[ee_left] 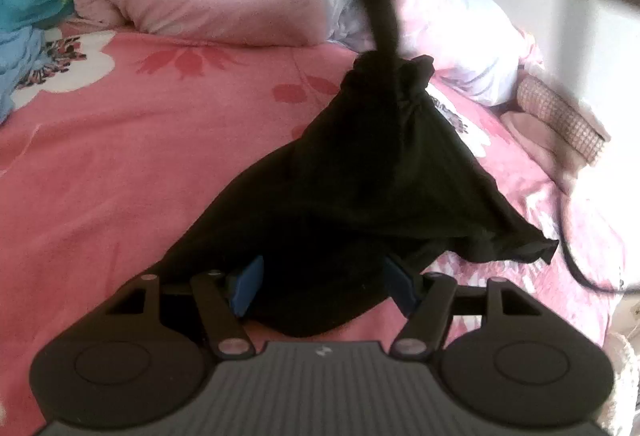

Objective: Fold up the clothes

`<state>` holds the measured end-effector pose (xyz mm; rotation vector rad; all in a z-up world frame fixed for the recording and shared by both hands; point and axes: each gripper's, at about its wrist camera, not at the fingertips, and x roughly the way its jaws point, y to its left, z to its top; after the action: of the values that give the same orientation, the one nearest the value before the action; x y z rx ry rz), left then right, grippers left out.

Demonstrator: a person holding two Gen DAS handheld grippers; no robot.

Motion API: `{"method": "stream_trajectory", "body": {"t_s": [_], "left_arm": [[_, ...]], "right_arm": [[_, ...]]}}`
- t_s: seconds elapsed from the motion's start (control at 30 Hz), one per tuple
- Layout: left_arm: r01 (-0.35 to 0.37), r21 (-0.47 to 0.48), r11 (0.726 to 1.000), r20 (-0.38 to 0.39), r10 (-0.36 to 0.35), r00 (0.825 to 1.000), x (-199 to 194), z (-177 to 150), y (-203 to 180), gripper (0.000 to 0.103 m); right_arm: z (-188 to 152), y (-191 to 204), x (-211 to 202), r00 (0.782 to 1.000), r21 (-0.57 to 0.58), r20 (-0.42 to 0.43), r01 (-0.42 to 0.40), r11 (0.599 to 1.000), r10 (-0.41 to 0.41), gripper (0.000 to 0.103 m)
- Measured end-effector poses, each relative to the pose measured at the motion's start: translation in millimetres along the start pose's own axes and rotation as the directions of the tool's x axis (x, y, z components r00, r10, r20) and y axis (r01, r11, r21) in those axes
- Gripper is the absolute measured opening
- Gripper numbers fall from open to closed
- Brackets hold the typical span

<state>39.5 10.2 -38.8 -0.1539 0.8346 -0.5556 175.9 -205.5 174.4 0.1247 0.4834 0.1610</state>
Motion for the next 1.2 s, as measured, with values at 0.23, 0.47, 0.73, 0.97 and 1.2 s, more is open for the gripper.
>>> {"method": "stream_trajectory", "body": {"t_s": [0.23, 0.47, 0.73, 0.97, 1.2], "left_arm": [[-0.001, -0.003, 1.0, -0.003, 0.001, 1.0, 0, 0, -2, 0.067], [0.0, -0.008, 1.0, 0.021, 0.0, 1.0, -4, -4, -3, 0.067], [0.057, -0.015, 0.998, 0.087, -0.056, 0.995, -36, -26, 0, 0.067], [0.027, -0.002, 1.0, 0.172, -0.026, 0.985, -66, -37, -11, 0.067], [0.05, -0.111, 0.993, 0.098, -0.039, 0.994, -25, 32, -7, 0.07]], "right_arm": [[16, 51, 3, 0.995, -0.084, 0.085, -0.048, 0.995, 0.055, 0.082], [-52, -37, -57, 1.0, 0.135, -0.005, -0.01, 0.991, 0.011, 0.082], [-202, -145, -157, 0.982, 0.442, -0.186, 0.065, 0.895, 0.02, 0.072], [-279, -149, -170, 0.969, 0.488, -0.218, 0.006, 0.873, 0.115, 0.052], [-267, -97, -121, 0.971, 0.225, -0.154, -0.147, 0.963, 0.184, 0.05]]}}
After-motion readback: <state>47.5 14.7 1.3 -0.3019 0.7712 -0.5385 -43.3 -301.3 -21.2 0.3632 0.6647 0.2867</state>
